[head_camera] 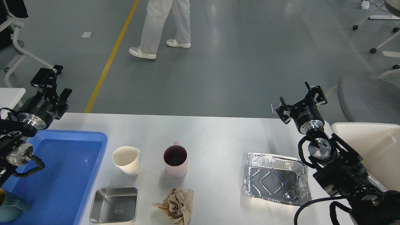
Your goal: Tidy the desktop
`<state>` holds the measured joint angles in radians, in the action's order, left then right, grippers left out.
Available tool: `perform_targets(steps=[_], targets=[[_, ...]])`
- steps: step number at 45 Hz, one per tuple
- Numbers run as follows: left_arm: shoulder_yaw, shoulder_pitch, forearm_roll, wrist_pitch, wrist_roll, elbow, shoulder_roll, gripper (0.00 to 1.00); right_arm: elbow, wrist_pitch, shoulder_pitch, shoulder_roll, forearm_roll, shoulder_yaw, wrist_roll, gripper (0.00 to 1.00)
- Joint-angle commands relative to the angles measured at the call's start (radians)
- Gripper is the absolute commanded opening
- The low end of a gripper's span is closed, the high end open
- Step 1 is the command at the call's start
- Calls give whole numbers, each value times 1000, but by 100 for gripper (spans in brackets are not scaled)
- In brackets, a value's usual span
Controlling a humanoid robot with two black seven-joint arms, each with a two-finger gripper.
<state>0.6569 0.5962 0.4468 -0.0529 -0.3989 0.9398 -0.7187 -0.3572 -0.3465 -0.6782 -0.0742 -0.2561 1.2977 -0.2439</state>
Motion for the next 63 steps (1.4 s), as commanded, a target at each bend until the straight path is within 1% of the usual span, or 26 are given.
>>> perform_targets(steps=[1, 6, 10, 11, 12, 15, 18, 21, 23, 28, 33, 37, 43, 50, 53, 56, 59, 63], targets=[[-60, -6, 88, -2, 2, 200, -166, 96, 0, 0, 0, -1, 0, -3, 0, 100], [-82, -15, 128, -2, 20, 378, -310, 95, 0, 0, 0, -2, -3, -8, 0, 100], [-91, -15, 133, -8, 58, 509, -428, 89, -14, -6, 6, -4, -12, -23, 0, 100], [-91, -15, 135, -19, 77, 569, -482, 89, -43, -20, 20, -7, -12, -35, 0, 100], [-91, -15, 136, -25, 83, 599, -507, 89, -61, -25, 28, -9, -12, -37, 0, 100], [-89, -12, 139, -56, 107, 661, -576, 89, -109, -28, 49, -15, -14, -40, -1, 100], [-88, -7, 139, -88, 153, 705, -634, 89, -138, -28, 62, -22, -15, -40, -1, 100], [-88, -7, 139, -122, 201, 717, -677, 89, -158, -28, 62, -24, -23, -54, 3, 100], [-89, -9, 139, -143, 215, 720, -703, 89, -164, -28, 60, -22, -43, -86, 5, 100], [-88, -10, 139, -218, 212, 726, -794, 90, -149, 4, 35, -24, -78, -156, 0, 100], [-77, -3, 138, -309, 212, 735, -889, 91, -134, 49, 28, -30, -80, -170, 0, 100], [-65, 11, 136, -384, 212, 734, -959, 91, -124, 50, 25, -32, -81, -172, 0, 100], [-60, 28, 138, -439, 216, 735, -1048, 91, -124, 58, 20, -33, -107, -187, -1, 100], [-62, 74, 138, -561, 230, 737, -1122, 91, -127, 72, 19, -35, -109, -189, -8, 100], [-63, 76, 138, -585, 256, 754, -1137, 91, -129, 98, 14, -35, -111, -190, -12, 100], [-63, 76, 138, -582, 305, 768, -1141, 91, -126, 130, 8, -35, -118, -190, -12, 100], [-65, 77, 138, -582, 344, 774, -1136, 91, -127, 161, -1, -35, -138, -190, -11, 100], [-63, 80, 138, -575, 377, 778, -1127, 91, -124, 188, -6, -35, -178, -190, -11, 100]])
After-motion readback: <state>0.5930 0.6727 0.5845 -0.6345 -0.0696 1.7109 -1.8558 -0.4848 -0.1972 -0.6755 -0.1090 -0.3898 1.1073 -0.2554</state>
